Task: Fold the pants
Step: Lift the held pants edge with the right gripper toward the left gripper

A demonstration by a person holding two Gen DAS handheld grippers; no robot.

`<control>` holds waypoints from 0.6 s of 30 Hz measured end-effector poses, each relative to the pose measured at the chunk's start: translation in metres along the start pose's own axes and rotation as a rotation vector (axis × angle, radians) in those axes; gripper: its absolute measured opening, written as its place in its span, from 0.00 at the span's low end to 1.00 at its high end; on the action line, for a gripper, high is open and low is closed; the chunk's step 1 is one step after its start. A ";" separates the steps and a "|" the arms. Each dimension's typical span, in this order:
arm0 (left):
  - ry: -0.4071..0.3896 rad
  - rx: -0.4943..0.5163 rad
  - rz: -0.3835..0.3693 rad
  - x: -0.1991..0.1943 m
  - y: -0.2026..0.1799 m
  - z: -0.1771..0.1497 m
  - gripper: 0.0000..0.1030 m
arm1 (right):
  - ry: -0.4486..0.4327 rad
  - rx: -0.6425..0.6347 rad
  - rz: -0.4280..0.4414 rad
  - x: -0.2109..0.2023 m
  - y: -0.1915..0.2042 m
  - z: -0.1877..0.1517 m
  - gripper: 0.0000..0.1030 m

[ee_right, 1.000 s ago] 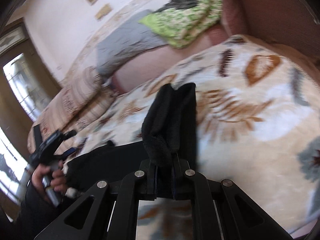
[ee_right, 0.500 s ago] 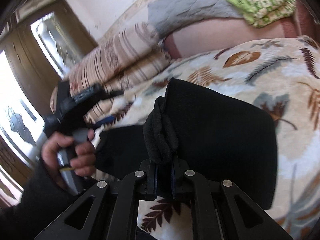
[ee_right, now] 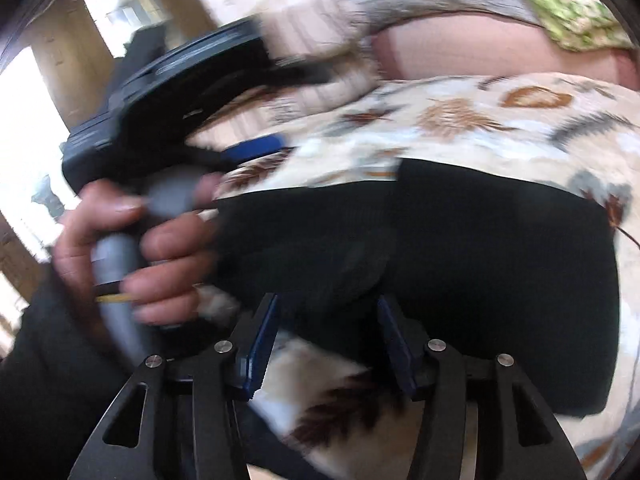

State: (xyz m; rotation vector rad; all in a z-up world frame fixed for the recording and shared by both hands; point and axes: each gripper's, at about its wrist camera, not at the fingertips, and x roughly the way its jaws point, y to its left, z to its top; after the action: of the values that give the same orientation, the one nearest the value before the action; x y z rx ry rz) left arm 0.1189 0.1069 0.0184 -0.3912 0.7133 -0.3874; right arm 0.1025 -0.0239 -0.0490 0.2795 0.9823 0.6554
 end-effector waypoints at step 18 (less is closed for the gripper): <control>0.398 -0.081 -0.070 0.080 0.019 -0.022 0.31 | 0.018 0.010 -0.311 -0.034 -0.059 -0.017 0.47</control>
State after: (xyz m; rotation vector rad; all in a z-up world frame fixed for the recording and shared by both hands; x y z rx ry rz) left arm 0.1629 0.0807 -0.0496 -0.4211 1.1076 -0.5102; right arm 0.0978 -0.0923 -0.0644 0.1256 1.0202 0.3699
